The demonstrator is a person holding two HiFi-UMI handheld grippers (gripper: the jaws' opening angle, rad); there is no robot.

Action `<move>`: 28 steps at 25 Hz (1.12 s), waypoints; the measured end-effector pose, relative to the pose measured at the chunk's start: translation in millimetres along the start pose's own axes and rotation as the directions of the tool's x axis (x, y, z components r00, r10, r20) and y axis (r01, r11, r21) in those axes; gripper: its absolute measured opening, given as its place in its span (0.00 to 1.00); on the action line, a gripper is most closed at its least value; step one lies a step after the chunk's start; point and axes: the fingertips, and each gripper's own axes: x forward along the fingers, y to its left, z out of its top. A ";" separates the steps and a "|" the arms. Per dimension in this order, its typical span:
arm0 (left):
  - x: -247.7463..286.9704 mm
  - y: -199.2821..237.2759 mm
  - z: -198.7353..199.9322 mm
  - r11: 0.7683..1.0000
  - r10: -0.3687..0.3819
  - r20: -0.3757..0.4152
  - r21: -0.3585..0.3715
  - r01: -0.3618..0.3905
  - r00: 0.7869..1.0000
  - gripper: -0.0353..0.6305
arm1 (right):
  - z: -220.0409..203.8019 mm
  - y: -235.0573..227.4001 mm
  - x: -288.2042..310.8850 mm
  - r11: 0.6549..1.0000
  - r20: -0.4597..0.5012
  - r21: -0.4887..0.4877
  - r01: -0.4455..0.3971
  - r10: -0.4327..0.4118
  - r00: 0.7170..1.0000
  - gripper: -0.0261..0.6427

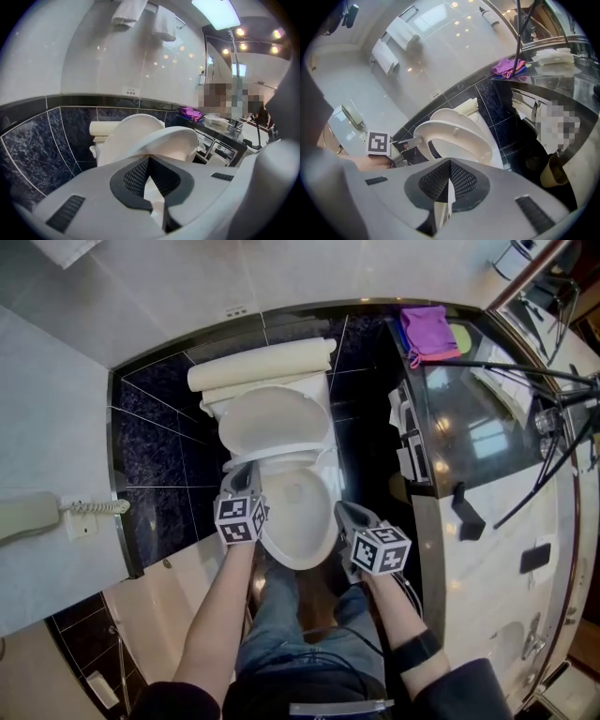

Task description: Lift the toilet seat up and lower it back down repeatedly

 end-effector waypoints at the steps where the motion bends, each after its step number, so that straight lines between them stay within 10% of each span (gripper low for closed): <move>1: 6.1 2.8 5.2 1.000 0.000 0.006 0.008 0.000 1.000 0.05 | 1.5 1.1 1.1 1.000 0.004 -0.013 0.000 0.000 1.000 0.06; 15: 48.1 42.7 27.7 0.996 0.022 0.002 0.088 -0.022 1.000 0.05 | -1.6 1.8 9.7 1.000 0.012 -0.010 0.011 -0.011 1.000 0.06; 28: -25.0 13.5 38.5 0.991 0.025 0.021 0.131 -0.028 0.999 0.05 | 19.2 12.6 -5.8 0.991 0.011 -0.132 0.012 -0.011 1.000 0.06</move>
